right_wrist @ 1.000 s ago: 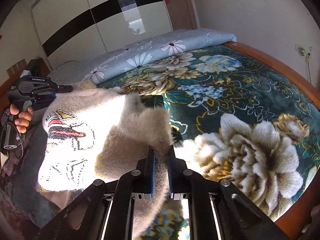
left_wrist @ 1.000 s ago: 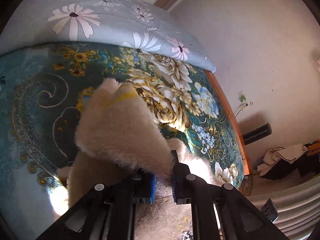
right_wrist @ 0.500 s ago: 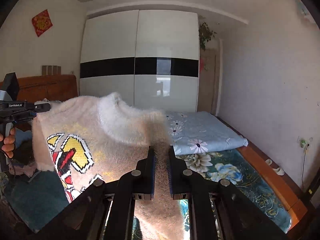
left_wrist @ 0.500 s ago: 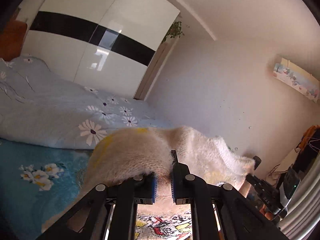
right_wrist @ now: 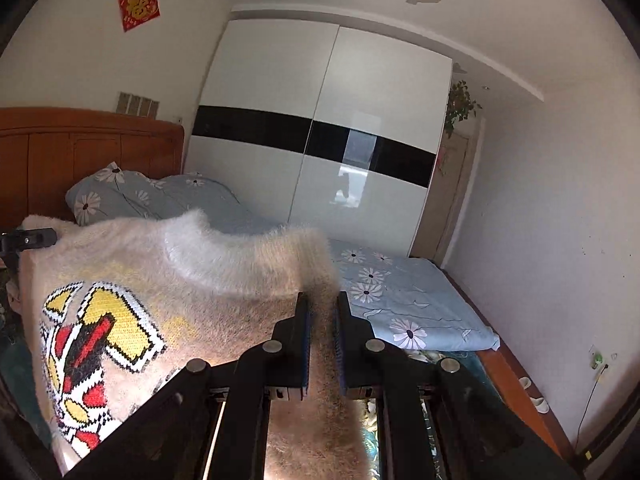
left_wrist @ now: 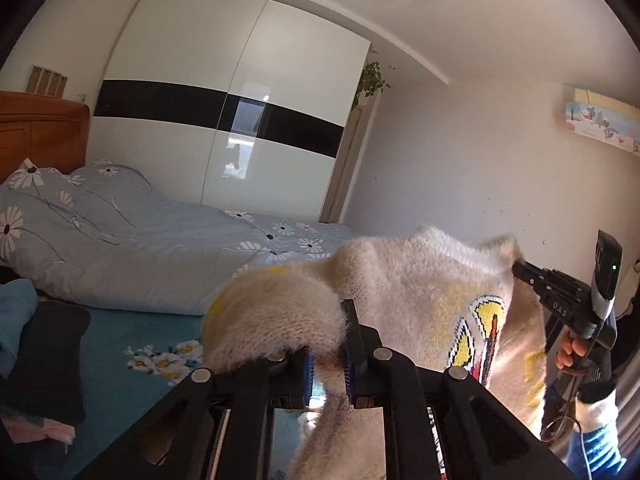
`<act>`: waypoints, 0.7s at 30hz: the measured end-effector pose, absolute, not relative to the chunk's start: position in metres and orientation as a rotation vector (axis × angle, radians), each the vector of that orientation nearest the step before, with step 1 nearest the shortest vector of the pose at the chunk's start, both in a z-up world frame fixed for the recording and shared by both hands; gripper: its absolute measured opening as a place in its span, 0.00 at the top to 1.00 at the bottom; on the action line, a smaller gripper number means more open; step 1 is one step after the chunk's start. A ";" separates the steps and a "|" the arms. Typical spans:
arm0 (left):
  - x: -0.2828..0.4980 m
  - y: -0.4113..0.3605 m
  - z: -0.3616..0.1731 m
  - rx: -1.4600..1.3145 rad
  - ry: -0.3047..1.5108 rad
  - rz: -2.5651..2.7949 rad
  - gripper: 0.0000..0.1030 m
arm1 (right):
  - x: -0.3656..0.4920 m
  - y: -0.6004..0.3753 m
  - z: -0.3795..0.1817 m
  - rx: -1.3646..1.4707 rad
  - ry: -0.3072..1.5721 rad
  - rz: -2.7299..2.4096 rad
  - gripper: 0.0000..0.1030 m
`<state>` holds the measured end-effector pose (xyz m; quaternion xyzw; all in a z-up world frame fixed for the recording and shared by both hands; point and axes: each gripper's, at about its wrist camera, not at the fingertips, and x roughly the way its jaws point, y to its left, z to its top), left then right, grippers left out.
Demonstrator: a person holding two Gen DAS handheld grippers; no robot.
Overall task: Fold clothes
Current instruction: 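Lay the sweater flat on the bed with both grippers, print side up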
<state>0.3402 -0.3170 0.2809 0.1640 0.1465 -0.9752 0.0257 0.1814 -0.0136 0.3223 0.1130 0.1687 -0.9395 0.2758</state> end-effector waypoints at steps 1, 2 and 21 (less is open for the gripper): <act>0.329 -0.324 0.266 0.534 0.445 -2.982 0.86 | 0.163 -0.032 0.310 0.340 0.479 -2.514 0.89; 0.316 -0.333 0.247 0.571 0.454 -2.944 0.86 | 0.146 -0.053 0.295 0.385 0.506 -2.501 0.89; 0.174 -0.468 0.014 0.903 0.549 -2.484 0.88 | -0.068 -0.324 0.038 0.947 0.764 -2.315 0.89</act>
